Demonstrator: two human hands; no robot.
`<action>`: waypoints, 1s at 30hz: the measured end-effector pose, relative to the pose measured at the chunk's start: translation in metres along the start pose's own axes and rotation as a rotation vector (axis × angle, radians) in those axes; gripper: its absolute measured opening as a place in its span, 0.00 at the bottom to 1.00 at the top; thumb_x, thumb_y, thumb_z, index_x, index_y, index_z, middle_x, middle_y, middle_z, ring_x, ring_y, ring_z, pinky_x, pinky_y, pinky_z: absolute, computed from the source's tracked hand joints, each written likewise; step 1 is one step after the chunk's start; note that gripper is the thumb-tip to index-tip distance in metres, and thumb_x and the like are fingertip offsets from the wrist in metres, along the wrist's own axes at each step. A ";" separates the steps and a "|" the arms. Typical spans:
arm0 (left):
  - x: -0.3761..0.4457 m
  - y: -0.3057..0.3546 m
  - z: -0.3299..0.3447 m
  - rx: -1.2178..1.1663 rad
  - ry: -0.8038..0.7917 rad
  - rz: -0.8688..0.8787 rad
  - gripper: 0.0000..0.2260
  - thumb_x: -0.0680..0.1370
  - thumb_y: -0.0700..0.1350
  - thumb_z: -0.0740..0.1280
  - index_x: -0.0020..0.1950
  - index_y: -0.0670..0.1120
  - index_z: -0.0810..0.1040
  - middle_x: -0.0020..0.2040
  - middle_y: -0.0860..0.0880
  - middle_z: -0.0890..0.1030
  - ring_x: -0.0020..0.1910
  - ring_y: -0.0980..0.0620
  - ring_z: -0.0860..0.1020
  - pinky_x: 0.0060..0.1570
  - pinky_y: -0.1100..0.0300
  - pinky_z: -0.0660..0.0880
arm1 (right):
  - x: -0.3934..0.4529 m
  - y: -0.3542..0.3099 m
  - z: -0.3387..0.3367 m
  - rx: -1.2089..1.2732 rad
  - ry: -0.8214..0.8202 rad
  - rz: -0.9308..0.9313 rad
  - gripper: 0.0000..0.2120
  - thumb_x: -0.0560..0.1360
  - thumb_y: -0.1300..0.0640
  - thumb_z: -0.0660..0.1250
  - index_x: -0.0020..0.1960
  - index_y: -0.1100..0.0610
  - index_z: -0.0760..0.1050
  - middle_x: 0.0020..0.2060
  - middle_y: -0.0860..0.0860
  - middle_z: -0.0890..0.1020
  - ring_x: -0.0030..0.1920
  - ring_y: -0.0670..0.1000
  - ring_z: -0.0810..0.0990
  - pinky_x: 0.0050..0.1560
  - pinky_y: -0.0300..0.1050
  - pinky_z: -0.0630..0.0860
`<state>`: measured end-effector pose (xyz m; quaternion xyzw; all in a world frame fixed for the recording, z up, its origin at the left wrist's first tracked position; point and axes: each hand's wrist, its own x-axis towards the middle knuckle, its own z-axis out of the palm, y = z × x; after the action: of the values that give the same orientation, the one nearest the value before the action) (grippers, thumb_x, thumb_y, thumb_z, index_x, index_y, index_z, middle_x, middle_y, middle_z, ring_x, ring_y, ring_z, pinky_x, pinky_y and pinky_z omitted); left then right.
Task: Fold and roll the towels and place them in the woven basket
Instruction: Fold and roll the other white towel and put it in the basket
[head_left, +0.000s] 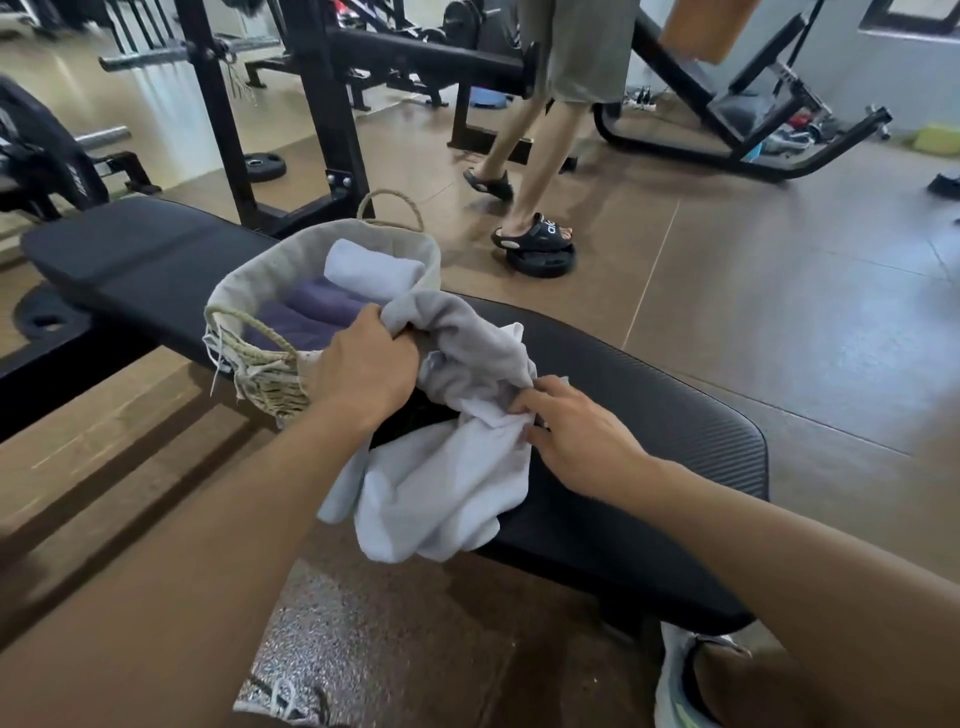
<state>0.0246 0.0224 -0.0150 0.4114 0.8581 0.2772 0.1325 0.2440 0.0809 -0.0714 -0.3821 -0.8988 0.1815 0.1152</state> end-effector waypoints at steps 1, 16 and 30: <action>0.000 0.001 -0.002 0.036 0.007 -0.004 0.15 0.79 0.53 0.60 0.63 0.48 0.72 0.63 0.39 0.79 0.63 0.36 0.75 0.58 0.46 0.68 | 0.001 0.000 -0.002 0.071 -0.014 0.010 0.07 0.82 0.55 0.59 0.54 0.44 0.71 0.55 0.42 0.75 0.53 0.50 0.74 0.50 0.52 0.76; -0.005 -0.006 0.001 0.233 -0.039 -0.025 0.24 0.76 0.46 0.59 0.73 0.46 0.67 0.65 0.40 0.78 0.63 0.38 0.76 0.56 0.48 0.71 | 0.004 0.013 -0.061 1.089 0.733 0.469 0.05 0.73 0.52 0.61 0.38 0.50 0.70 0.36 0.44 0.73 0.37 0.46 0.71 0.40 0.46 0.69; -0.011 -0.015 0.011 0.171 -0.035 0.170 0.29 0.73 0.66 0.66 0.71 0.55 0.72 0.57 0.52 0.83 0.61 0.46 0.79 0.58 0.47 0.75 | 0.007 0.018 -0.053 0.289 0.532 0.306 0.27 0.76 0.64 0.63 0.72 0.46 0.68 0.68 0.44 0.71 0.70 0.49 0.68 0.67 0.42 0.64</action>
<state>0.0266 0.0101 -0.0329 0.4972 0.8382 0.2060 0.0880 0.2690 0.1100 -0.0305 -0.5264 -0.7343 0.2164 0.3699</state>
